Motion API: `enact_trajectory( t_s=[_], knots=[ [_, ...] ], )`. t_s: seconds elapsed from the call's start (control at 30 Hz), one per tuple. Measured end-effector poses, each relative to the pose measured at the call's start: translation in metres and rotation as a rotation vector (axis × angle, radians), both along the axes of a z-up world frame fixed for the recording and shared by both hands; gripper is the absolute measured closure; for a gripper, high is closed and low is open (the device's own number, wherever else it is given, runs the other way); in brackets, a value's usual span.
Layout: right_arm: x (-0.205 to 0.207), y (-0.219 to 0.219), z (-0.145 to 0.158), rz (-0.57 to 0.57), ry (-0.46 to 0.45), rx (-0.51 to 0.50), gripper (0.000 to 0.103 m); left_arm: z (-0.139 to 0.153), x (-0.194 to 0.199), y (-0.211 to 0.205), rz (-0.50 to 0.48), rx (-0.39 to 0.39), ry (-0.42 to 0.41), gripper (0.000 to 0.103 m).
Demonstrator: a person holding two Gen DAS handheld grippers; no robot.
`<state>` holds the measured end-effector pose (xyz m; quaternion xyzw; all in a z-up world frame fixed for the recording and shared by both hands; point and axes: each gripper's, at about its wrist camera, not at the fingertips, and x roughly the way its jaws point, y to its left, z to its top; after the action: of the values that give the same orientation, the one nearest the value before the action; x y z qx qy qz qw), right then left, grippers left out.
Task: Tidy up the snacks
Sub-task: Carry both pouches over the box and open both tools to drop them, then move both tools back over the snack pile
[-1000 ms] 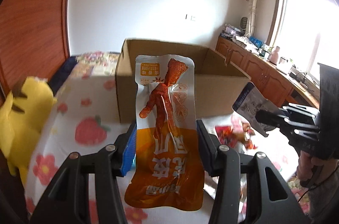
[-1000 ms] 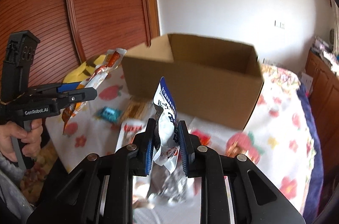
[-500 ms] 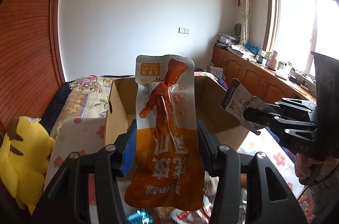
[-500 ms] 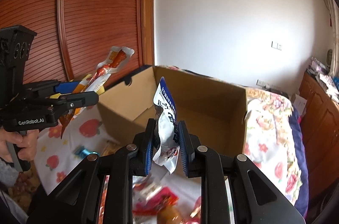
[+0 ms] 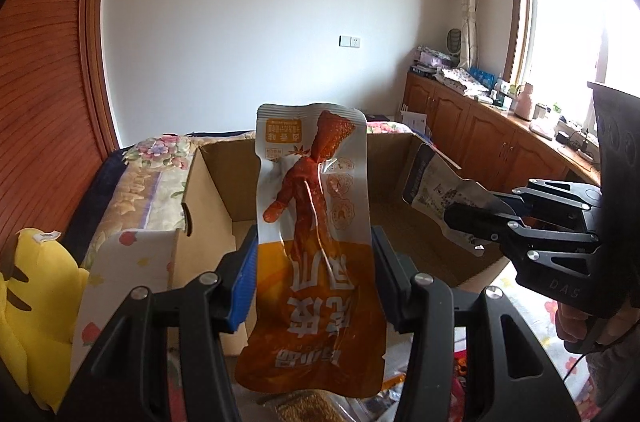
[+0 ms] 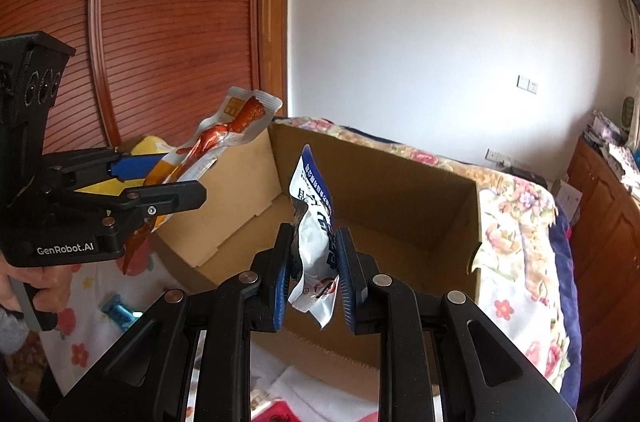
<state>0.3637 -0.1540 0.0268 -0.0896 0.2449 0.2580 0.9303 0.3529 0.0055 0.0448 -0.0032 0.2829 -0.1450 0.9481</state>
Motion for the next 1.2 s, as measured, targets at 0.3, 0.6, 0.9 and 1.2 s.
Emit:
enact_trajectory(
  t_s=[0.3,0.6,0.9,1.2],
  knots=[
    [0.018,0.004,-0.015,-0.009,0.032,-0.01,0.083,-0.009,0.017,-0.009,-0.009,0.006,0.009,0.052],
    [0.029,0.011,-0.028,-0.014,0.066,-0.03,0.082,-0.013,0.025,-0.01,0.011,0.02,0.003,0.048],
    [0.026,0.012,-0.031,-0.045,0.073,-0.036,0.063,-0.007,0.01,-0.007,0.04,0.041,-0.028,0.039],
    [-0.009,-0.003,-0.012,-0.114,0.042,-0.016,0.048,0.003,-0.029,-0.001,0.061,0.056,-0.034,0.037]
  ],
)
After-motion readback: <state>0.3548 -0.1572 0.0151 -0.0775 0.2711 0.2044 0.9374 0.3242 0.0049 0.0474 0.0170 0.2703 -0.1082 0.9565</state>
